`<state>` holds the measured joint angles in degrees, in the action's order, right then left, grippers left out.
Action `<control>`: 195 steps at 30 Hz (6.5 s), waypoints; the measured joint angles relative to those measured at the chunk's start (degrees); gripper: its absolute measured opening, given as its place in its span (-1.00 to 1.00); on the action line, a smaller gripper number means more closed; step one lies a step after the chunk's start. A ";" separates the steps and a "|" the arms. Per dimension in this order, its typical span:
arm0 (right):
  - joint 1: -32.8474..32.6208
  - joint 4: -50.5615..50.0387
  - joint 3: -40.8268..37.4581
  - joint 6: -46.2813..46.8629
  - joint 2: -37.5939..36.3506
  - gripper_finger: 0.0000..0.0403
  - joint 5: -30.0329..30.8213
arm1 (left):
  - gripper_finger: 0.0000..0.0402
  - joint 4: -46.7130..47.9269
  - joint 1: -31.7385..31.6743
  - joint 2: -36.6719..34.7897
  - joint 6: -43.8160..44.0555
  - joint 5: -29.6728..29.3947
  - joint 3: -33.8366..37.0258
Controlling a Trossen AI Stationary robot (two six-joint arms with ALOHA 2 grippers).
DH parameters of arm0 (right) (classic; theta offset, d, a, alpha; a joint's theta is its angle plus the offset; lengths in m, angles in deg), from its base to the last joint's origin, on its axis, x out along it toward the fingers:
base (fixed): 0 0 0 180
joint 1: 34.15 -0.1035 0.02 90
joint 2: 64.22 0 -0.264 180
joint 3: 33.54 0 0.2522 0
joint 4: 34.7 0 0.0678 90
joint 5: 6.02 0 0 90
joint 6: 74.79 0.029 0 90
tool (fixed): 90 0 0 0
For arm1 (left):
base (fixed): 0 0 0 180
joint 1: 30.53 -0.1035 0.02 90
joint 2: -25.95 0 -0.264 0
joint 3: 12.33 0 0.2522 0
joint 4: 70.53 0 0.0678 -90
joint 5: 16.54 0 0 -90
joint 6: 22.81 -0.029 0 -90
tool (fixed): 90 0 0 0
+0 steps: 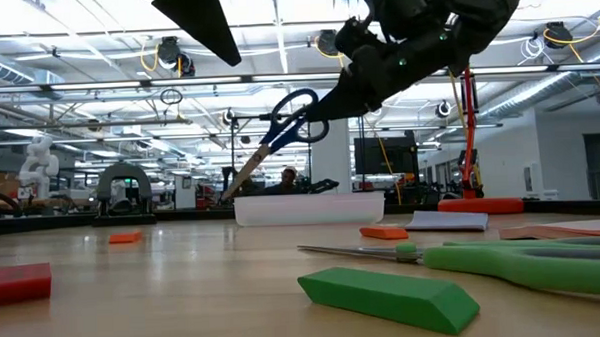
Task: Pack school essentials
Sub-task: Put the blue scissors into the supply box, then put the green scissors into the supply box
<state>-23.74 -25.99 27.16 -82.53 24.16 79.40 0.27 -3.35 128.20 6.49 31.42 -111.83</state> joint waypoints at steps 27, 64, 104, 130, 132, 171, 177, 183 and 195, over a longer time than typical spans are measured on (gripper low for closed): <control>9.13 13.96 -19.32 6.89 -14.68 -0.82 -7.75 | 0.08 -2.15 -1.61 0.02 -3.07 0.20 0.02; 9.84 32.59 -17.88 12.85 7.44 -0.65 -5.85 | 0.08 -8.09 -4.28 0.03 -10.12 2.82 0.02; -4.59 -6.06 -17.86 22.79 -23.28 -0.42 -3.89 | 0.08 -20.90 -3.37 0.04 -9.77 12.03 0.66; -47.22 -6.50 -17.88 37.72 -23.23 -0.42 32.89 | 0.08 -30.38 4.50 0.11 -5.16 15.23 5.97; -48.76 -6.50 -17.62 37.68 -23.20 -0.42 33.21 | 0.08 -30.38 4.97 0.11 -5.11 15.23 5.97; -52.26 -29.96 8.72 45.79 1.88 -0.42 25.61 | 0.08 -30.21 5.44 0.04 -5.06 15.21 5.97; -57.15 -25.70 8.70 47.59 6.51 -0.42 28.94 | 0.08 -30.49 5.35 0.02 -5.03 15.21 5.99; -60.83 -21.00 8.72 38.63 11.97 -0.42 31.94 | 0.08 -31.36 5.35 0.02 -4.67 15.19 5.99; -62.27 -20.31 8.70 30.01 14.82 -0.42 29.87 | 0.08 -40.86 5.60 4.17 -10.04 21.22 5.99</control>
<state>-86.01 -46.30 35.86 -52.52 38.97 109.27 -40.59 2.24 132.38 -3.55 52.63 -105.84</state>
